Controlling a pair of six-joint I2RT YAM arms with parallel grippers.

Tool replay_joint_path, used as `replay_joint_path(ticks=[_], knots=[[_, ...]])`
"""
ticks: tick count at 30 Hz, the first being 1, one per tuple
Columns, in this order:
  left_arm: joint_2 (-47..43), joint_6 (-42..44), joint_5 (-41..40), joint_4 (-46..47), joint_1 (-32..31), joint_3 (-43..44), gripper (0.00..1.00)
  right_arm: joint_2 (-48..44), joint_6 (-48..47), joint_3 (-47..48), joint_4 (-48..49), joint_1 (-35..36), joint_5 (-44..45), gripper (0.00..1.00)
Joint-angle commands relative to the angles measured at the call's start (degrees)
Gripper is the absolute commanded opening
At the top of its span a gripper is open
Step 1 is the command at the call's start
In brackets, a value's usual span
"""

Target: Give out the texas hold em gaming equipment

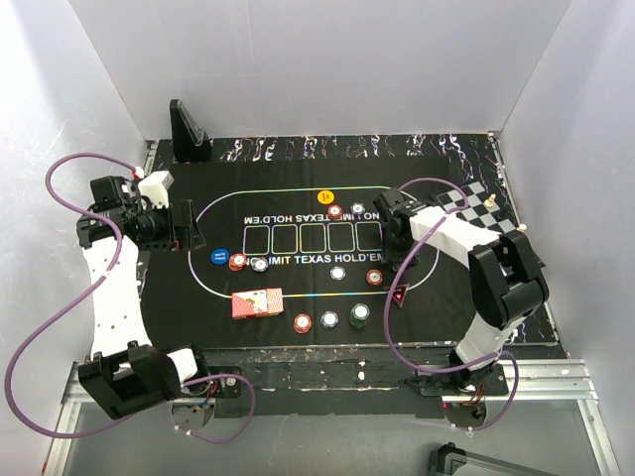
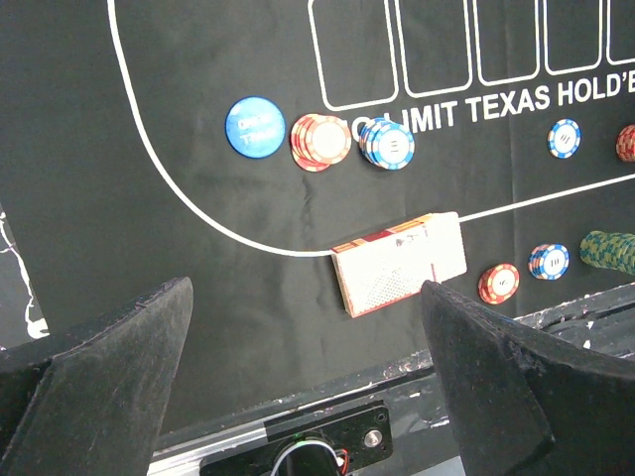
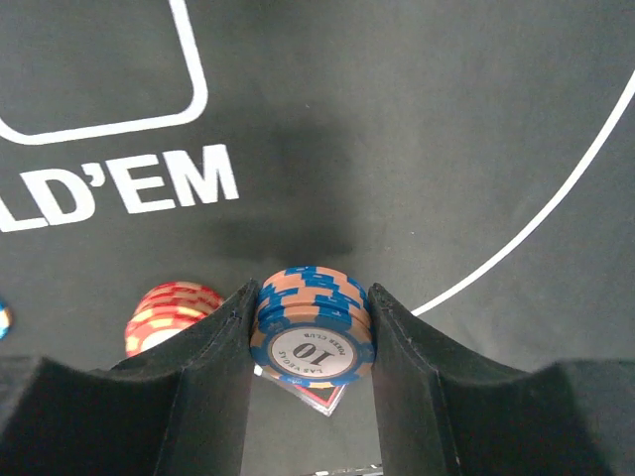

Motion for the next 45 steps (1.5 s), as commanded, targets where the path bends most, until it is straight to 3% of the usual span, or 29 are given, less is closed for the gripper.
replay_joint_path(ticks=[1,5,11,16,22,26,31,34,45], knots=[[-1.45,0.77,0.58,0.4,0.39,-0.05,1.0,0.35,2.82,-2.82,2.4,-0.6,2.47,0.24],[-0.84,0.77,0.84,0.4,0.39,0.04,1.0,0.52,3.53,-4.58,2.84,-2.27,3.17,0.27],[-0.49,0.94,1.02,0.22,0.39,0.65,1.0,0.88,2.91,-5.64,3.37,-3.94,2.73,0.58],[-0.22,0.86,1.11,0.31,0.39,0.66,1.0,0.88,2.39,-3.8,1.53,-3.86,2.03,0.76],[-0.14,0.86,1.11,0.39,0.39,0.48,1.0,-5.36,2.12,1.02,-1.19,-2.46,3.79,0.8],[-0.05,0.86,1.02,0.31,0.39,0.48,1.0,-4.23,0.98,8.75,-4.53,1.49,4.84,0.8],[0.13,0.77,0.76,0.48,0.39,0.48,1.0,2.79,-0.25,17.63,-4.97,10.28,3.79,0.78],[0.13,0.68,0.75,0.48,0.39,0.39,1.0,8.77,-0.16,22.03,-5.51,13.71,3.44,0.72],[0.39,1.12,0.05,0.57,0.39,0.39,1.0,17.66,1.95,23.36,-1.99,15.92,-1.31,0.64]])
